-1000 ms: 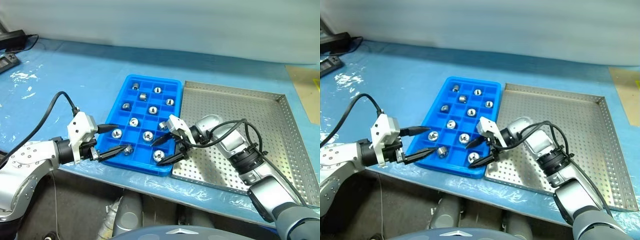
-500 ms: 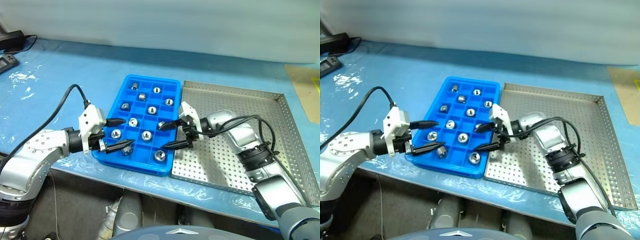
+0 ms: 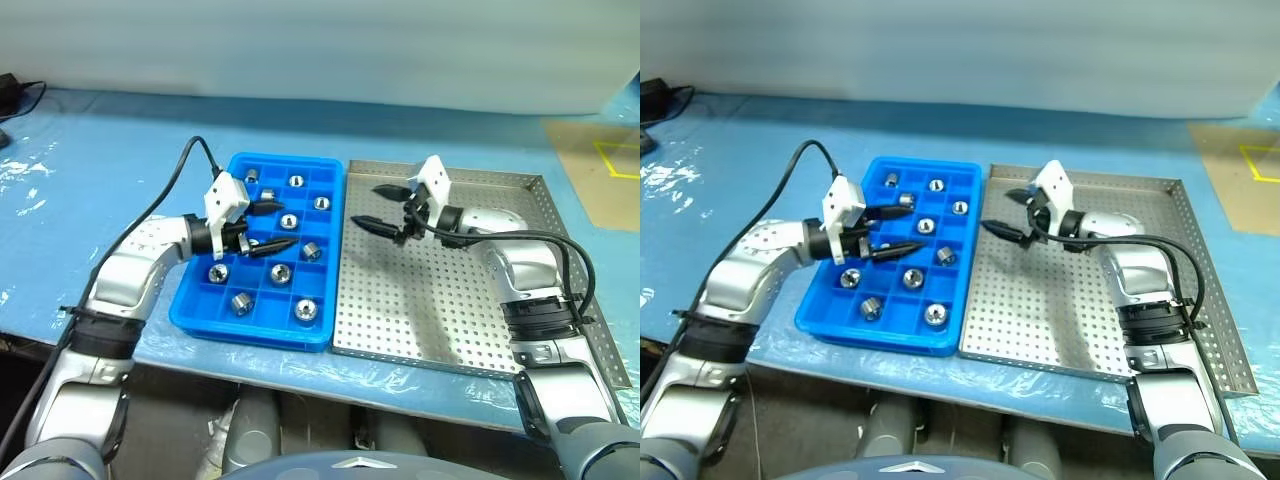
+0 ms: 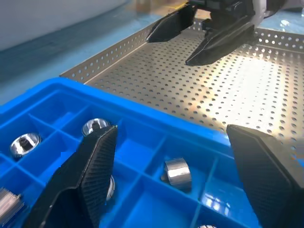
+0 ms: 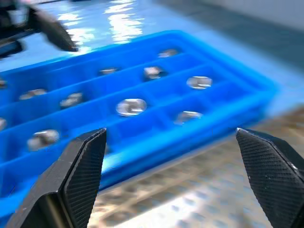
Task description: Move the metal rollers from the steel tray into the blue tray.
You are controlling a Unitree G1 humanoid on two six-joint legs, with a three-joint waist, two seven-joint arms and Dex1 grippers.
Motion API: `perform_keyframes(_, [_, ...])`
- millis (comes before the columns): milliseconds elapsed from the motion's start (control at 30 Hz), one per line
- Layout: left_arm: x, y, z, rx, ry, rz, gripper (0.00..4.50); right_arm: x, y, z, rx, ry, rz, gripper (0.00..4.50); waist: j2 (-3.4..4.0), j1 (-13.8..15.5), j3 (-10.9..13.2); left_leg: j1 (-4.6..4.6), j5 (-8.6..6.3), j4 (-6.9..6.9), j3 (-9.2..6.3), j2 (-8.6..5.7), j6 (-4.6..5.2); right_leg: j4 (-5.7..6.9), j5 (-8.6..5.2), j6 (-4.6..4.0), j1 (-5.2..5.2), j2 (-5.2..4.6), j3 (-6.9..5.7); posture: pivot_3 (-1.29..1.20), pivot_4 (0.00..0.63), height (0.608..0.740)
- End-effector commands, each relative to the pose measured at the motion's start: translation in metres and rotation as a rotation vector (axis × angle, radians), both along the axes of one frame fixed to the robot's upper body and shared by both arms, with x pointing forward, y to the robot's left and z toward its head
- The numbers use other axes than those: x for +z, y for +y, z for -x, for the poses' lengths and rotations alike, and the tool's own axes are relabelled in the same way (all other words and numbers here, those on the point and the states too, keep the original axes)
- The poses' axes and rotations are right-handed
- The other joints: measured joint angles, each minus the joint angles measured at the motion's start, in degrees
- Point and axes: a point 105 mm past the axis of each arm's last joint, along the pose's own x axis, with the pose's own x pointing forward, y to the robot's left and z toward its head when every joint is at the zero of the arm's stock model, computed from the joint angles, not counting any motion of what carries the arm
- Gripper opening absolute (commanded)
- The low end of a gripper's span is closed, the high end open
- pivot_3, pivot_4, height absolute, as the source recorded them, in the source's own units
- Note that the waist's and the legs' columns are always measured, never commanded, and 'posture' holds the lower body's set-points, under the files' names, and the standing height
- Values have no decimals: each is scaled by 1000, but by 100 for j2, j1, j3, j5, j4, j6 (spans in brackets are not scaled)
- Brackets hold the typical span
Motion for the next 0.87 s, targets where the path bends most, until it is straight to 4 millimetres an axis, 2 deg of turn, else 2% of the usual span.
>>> perform_keyframes(33, [6,-6,-8,-20,-48,0,3874,16,-3,3,-46,-90,-26,4461,0,-94,0,-2,0,-1,0,0,1,-2,0,0,-1,1,0,-76,150,740])
perform_keyframes(233, [11,-11,-12,-40,-58,23,3874,16,2,4,-84,-94,-78,4461,0,-309,0,-1,-2,-1,1,1,5,-3,0,-1,-2,5,0,-79,150,740])
perform_keyframes(367, [10,-8,-12,-25,-65,16,3874,14,9,5,-52,-90,-77,4461,0,-295,0,1,-2,0,2,5,6,-1,0,-2,-1,4,1,-55,150,740])
perform_keyframes(600, [5,0,-7,17,-54,27,3874,16,7,-4,-59,-95,-68,4461,0,-283,0,-1,-7,1,2,3,13,-4,0,-3,0,1,0,-12,150,740])
perform_keyframes(867, [3,-1,-6,26,-50,27,3874,15,9,-7,-59,-99,-71,4461,0,-271,1,-1,-8,2,2,4,15,-3,0,-3,1,1,-1,-14,150,740])
